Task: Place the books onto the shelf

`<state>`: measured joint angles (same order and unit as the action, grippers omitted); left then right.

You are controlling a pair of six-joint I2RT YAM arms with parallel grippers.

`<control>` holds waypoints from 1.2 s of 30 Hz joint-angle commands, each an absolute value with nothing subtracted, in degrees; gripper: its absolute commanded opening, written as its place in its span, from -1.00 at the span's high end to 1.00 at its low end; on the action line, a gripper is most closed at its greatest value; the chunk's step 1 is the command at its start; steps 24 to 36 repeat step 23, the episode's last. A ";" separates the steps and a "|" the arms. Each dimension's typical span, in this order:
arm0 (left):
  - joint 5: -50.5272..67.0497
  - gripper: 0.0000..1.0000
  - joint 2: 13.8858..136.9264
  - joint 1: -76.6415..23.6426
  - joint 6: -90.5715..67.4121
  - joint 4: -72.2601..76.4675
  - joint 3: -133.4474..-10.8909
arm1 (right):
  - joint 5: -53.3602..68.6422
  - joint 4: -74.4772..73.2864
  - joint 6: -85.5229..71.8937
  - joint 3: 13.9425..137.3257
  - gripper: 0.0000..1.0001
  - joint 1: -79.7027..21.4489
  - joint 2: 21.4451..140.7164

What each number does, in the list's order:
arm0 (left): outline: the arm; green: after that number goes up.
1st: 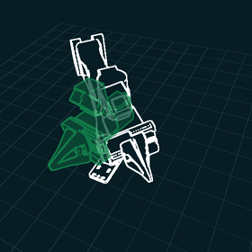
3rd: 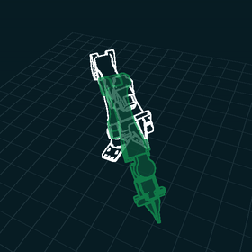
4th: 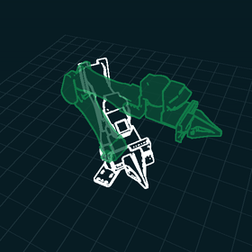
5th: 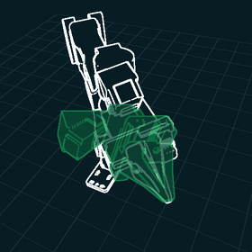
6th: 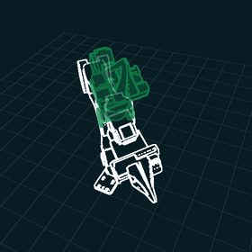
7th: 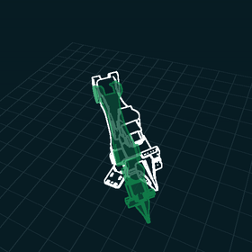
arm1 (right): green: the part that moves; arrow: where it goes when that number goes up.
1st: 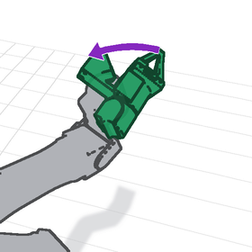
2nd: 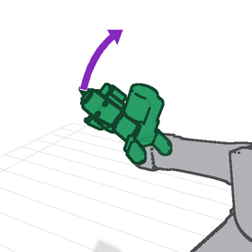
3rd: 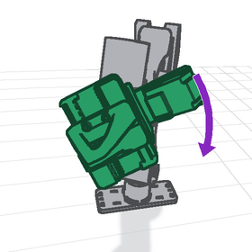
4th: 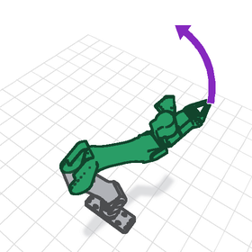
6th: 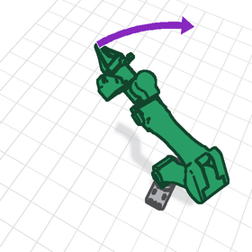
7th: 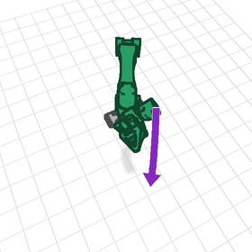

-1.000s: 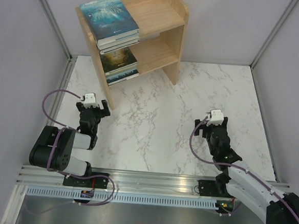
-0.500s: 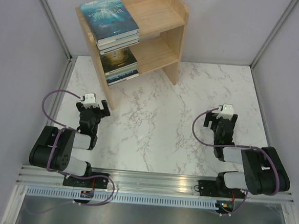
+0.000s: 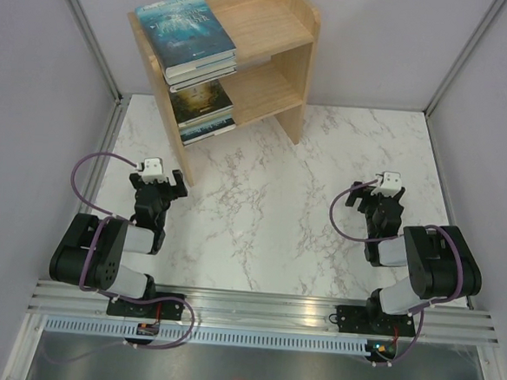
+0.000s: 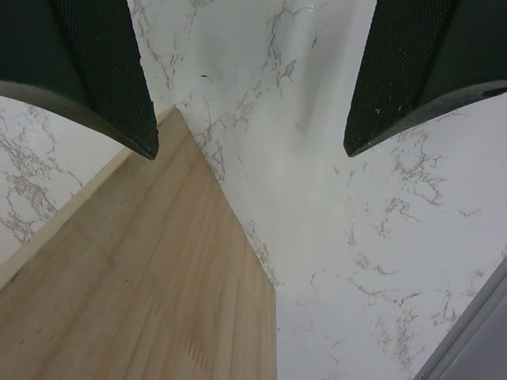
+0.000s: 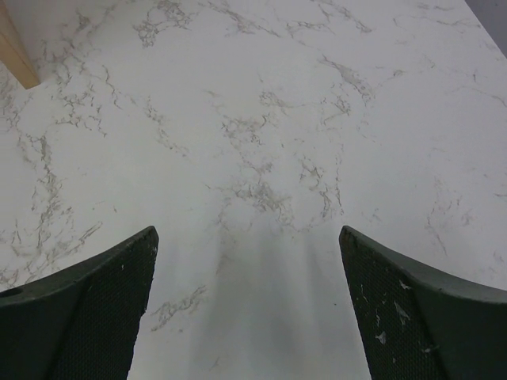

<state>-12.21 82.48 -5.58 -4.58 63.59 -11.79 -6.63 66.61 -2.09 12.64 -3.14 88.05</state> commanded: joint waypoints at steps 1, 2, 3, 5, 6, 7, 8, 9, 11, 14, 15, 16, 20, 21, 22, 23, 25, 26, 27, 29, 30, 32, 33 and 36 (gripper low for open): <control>-12.39 -1.00 82.27 -5.45 -1.67 67.76 -11.51 | -2.73 68.20 -1.14 13.62 -0.96 -3.08 87.80; -12.39 -1.00 82.27 -5.45 -1.67 67.76 -11.51 | -2.64 69.25 -1.40 13.71 -0.96 -3.08 88.24; -12.39 -0.99 82.35 -5.45 -1.67 67.76 -11.60 | -2.81 68.91 -1.23 13.54 -0.96 -3.08 88.07; -12.39 -1.00 82.27 -5.45 -1.67 67.76 -11.51 | -2.72 69.08 -1.23 13.62 -0.96 -3.08 87.98; -12.39 -1.00 82.27 -5.45 -1.67 67.76 -11.51 | -2.81 69.17 -1.32 13.62 -0.96 -3.16 87.98; -12.31 -0.99 82.35 -5.36 -1.67 67.76 -11.60 | -2.73 68.82 -1.23 13.62 -0.96 -3.08 87.98; -12.39 -1.00 82.35 -5.45 -1.67 67.76 -11.60 | -2.72 68.82 -1.14 13.62 -0.96 -3.16 87.98; -12.39 -1.00 82.35 -5.45 -1.67 67.76 -11.51 | -2.72 68.91 -1.23 13.62 -0.96 -3.08 87.98; -12.39 -0.99 82.35 -5.45 -1.67 67.76 -11.60 | -2.72 68.91 -1.23 13.62 -0.96 -3.08 87.98; -12.39 -0.99 82.35 -5.45 -1.67 67.76 -11.60 | -2.72 68.99 -1.23 13.62 -0.96 -3.08 87.98; -12.39 -1.00 82.35 -5.45 -1.67 67.85 -11.51 | -2.81 68.99 -1.23 13.62 -0.96 -3.16 88.07; -12.39 -1.00 82.27 -5.45 -1.67 67.76 -11.60 | -2.73 68.91 -1.14 13.71 -0.96 -3.08 88.15; -12.39 -0.99 82.35 -5.45 -1.67 67.76 -11.51 | -2.72 68.73 -1.14 13.97 -0.96 -3.16 88.42; -12.39 -0.99 82.27 -5.45 -1.67 67.76 -11.51 | -2.72 68.73 -1.14 13.97 -0.96 -3.08 88.33; -12.39 -0.99 82.27 -5.45 -1.67 67.76 -11.51 | -2.72 68.73 -1.14 13.89 -0.96 -3.16 88.24; -12.39 -1.00 82.27 -5.45 -1.67 67.76 -11.51 | -2.72 68.82 -1.23 13.80 -0.96 -3.08 88.07; -12.39 -1.00 82.27 -5.45 -1.67 67.76 -11.51 | -2.72 68.82 -1.23 13.80 -0.96 -3.08 88.07; -12.39 -1.00 82.27 -5.45 -1.67 67.76 -11.51 | -2.72 68.82 -1.23 13.80 -0.96 -3.08 88.07; -12.39 -1.00 82.27 -5.45 -1.67 67.76 -11.51 | -2.72 68.82 -1.23 13.80 -0.96 -3.08 88.07; -12.39 -1.00 82.27 -5.45 -1.67 67.76 -11.51 | -2.72 68.82 -1.23 13.80 -0.96 -3.08 88.07; -12.39 -1.00 82.27 -5.45 -1.67 67.76 -11.51 | -2.72 68.82 -1.23 13.80 -0.96 -3.08 88.07; -12.39 -1.00 82.27 -5.45 -1.67 67.76 -11.51 | -2.72 68.82 -1.23 13.80 -0.96 -3.08 88.07; -12.39 -1.00 82.27 -5.45 -1.67 67.76 -11.51 | -2.72 68.82 -1.23 13.80 -0.96 -3.08 88.07; -12.39 -1.00 82.27 -5.45 -1.67 67.76 -11.51 | -2.72 68.82 -1.23 13.80 -0.96 -3.08 88.07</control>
